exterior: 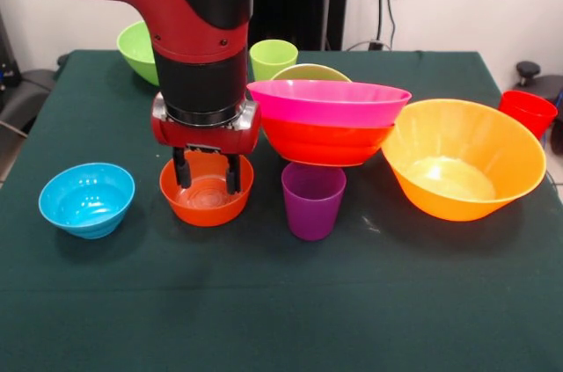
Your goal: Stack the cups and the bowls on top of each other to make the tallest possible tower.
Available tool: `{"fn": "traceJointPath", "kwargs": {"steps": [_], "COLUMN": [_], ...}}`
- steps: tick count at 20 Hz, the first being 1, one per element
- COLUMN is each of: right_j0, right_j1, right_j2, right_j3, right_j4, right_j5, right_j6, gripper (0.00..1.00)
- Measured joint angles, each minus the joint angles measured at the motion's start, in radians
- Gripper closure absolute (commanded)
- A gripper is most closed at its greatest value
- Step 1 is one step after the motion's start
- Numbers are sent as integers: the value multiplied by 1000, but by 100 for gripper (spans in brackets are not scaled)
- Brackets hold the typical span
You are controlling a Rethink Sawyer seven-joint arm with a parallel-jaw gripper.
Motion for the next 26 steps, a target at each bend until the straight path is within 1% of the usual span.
{"fn": "traceJointPath", "kwargs": {"steps": [8, 13, 19, 26], "right_j0": [-5, -6, -6, -9], "right_j1": [6, 32, 61, 87], "right_j2": [24, 40, 43, 43], "right_j3": [-3, -27, -30, -31], "right_j4": [-2, -3, -3, -3], "right_j5": [0, -5, -40, -58], "right_j6": [0, 0, 0, 0], "gripper": [0, 0, 0, 0]}}
